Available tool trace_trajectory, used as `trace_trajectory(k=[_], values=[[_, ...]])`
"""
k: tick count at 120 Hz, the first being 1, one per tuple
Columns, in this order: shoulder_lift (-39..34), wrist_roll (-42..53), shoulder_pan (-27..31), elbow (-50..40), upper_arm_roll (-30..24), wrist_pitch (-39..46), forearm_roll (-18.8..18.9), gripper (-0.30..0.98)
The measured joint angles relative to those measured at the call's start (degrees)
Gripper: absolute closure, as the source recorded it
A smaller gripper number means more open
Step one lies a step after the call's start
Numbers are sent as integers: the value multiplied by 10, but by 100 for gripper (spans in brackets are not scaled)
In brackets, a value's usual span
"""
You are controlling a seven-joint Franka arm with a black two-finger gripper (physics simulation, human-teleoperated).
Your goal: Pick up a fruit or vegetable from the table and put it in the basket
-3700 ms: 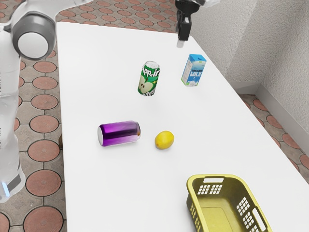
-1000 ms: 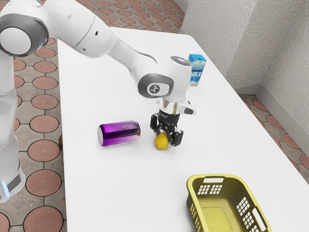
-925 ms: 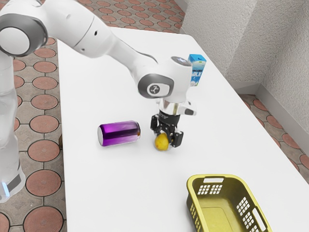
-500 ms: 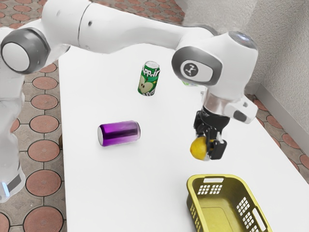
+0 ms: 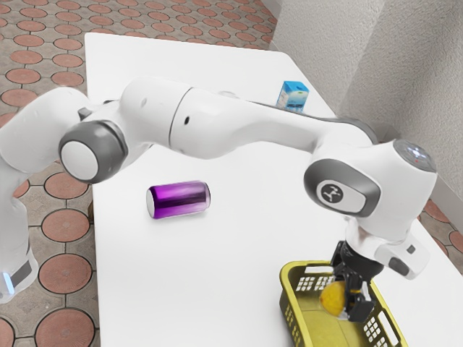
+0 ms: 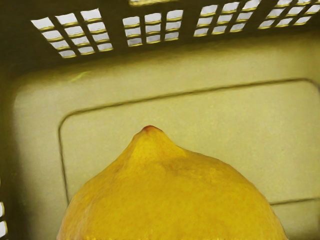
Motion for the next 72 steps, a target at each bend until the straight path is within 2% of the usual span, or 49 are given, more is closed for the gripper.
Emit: trace_trajectory(k=[13,30,44,62,67,72], values=[[34,24,2,44,3,32,0,41],[48,55,6,53,5,75,-1,40],[50,76,5,47,6,100,-7,18],[49,98,1,45,6,117,-10,6],[12,104,0,6,16,116,-10,5],[-74,108,6,-84,44,109,-13,3]])
